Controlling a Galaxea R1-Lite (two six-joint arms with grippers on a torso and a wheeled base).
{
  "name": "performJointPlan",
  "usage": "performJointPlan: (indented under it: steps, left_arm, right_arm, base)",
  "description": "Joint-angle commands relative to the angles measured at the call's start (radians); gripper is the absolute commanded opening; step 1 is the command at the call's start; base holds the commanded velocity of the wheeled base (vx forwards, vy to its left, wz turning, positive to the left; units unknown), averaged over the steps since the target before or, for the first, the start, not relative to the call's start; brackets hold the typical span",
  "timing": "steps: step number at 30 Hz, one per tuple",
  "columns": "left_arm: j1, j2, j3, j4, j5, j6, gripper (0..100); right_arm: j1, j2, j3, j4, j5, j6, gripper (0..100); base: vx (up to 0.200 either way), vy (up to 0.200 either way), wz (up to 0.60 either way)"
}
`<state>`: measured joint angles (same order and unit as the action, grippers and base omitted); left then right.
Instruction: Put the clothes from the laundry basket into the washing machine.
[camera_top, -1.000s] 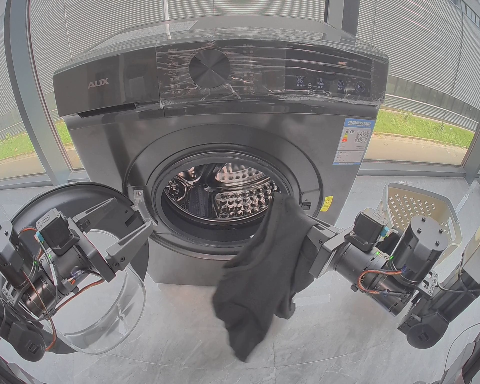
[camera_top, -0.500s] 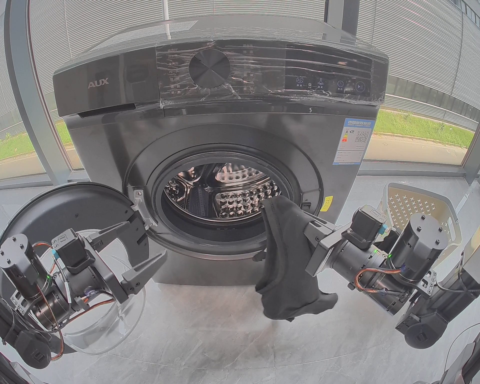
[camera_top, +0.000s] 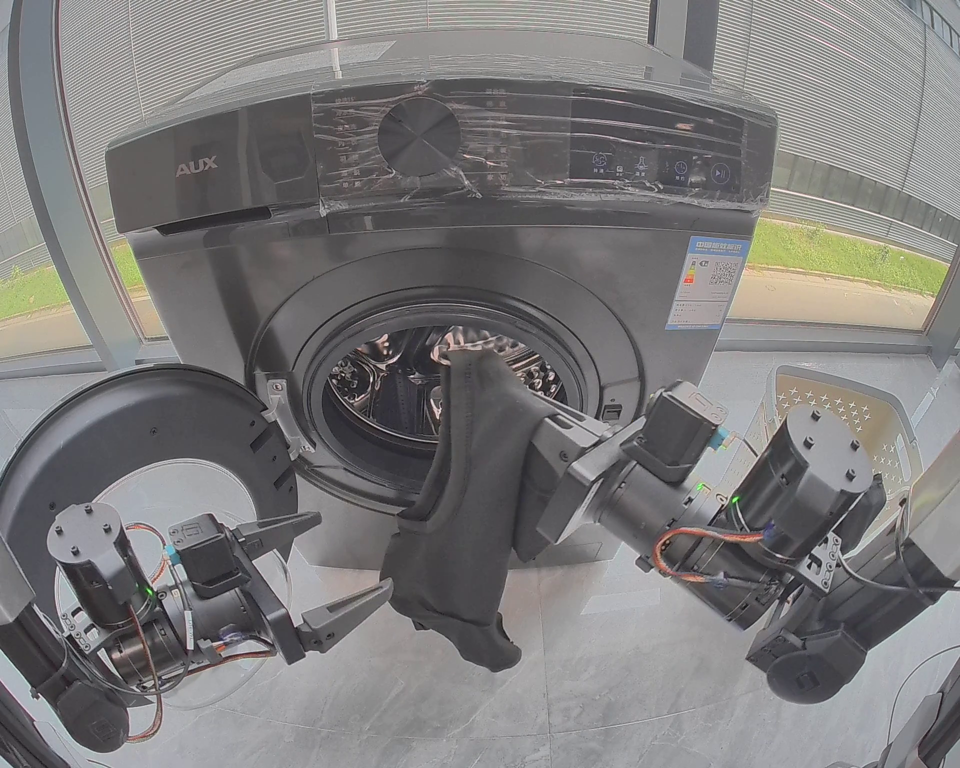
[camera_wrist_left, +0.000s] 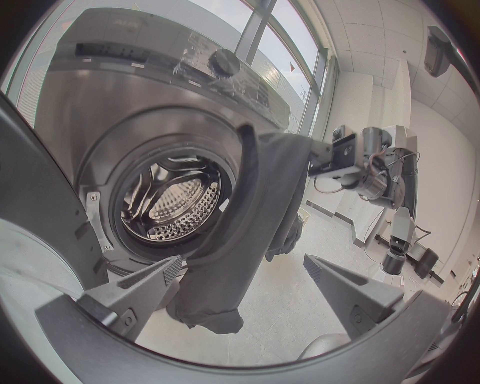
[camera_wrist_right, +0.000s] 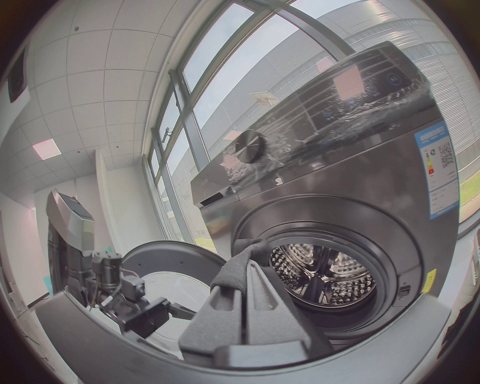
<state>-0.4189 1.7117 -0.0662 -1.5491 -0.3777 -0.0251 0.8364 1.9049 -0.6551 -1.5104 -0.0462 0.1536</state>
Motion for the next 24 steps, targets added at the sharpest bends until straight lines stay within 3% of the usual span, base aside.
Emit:
performJointPlan:
  steps: [1,10,24]
  left_arm:
    - [-0.003,0.095,-0.021,-0.002,-0.017,0.001,100]
    - [-0.009,0.209,-0.107,-0.003,-0.044,0.001,100]
    - [-0.009,0.359,-0.221,-0.005,-0.047,0.001,100]
  right_arm:
    - [0.056,0.025,-0.055,0.001,0.008,0.0,0]
    - [0.079,0.071,-0.066,-0.016,0.006,0.001,0]
    - [0.093,0.077,-0.074,-0.03,0.005,0.001,0]
  base:
    - [0.0,0.0,0.0]
    - [0.0,0.0,0.0]
    - [0.0,0.0,0.0]
